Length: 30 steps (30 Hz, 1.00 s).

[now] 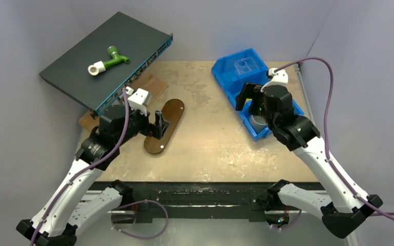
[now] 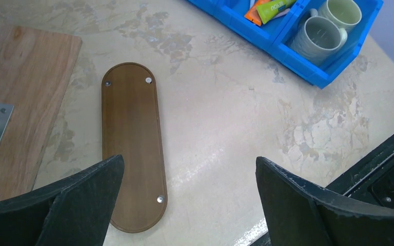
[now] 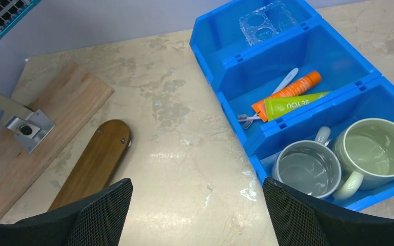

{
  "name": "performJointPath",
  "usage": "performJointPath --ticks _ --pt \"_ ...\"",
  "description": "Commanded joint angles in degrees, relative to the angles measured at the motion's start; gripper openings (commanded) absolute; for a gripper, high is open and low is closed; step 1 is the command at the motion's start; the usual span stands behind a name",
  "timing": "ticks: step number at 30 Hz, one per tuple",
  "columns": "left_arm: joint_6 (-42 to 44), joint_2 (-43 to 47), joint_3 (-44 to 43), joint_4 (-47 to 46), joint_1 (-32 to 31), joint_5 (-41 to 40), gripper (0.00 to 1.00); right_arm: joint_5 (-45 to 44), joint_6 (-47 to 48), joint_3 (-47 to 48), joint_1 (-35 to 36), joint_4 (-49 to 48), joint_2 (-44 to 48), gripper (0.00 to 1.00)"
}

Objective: Prepare toiletry sets of a toothbrush and toothpaste on the tray

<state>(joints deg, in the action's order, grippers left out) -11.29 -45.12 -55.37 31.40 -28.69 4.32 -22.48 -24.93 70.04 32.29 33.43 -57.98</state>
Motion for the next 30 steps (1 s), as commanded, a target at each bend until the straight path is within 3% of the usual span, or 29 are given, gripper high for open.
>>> performJointPath --ticks 1,7,15,30 --pt "1.2 0.9 0.6 -3.0 -0.1 1.2 1.00 -2.0 -2.7 3.5 0.0 1.3 -0.9 0.99" --pt "1.0 1.0 0.5 -2.9 -0.1 1.5 1.00 -3.9 -3.3 5.4 0.0 2.3 -2.4 0.99" --pt "0.9 1.0 0.2 -2.5 -0.1 1.0 1.00 -4.2 -5.1 10.8 -1.5 7.3 -11.4 0.99" --pt "0.5 1.7 0.2 -2.4 -0.1 1.6 1.00 -2.7 -16.7 13.7 -12.5 10.8 -22.7 0.88"
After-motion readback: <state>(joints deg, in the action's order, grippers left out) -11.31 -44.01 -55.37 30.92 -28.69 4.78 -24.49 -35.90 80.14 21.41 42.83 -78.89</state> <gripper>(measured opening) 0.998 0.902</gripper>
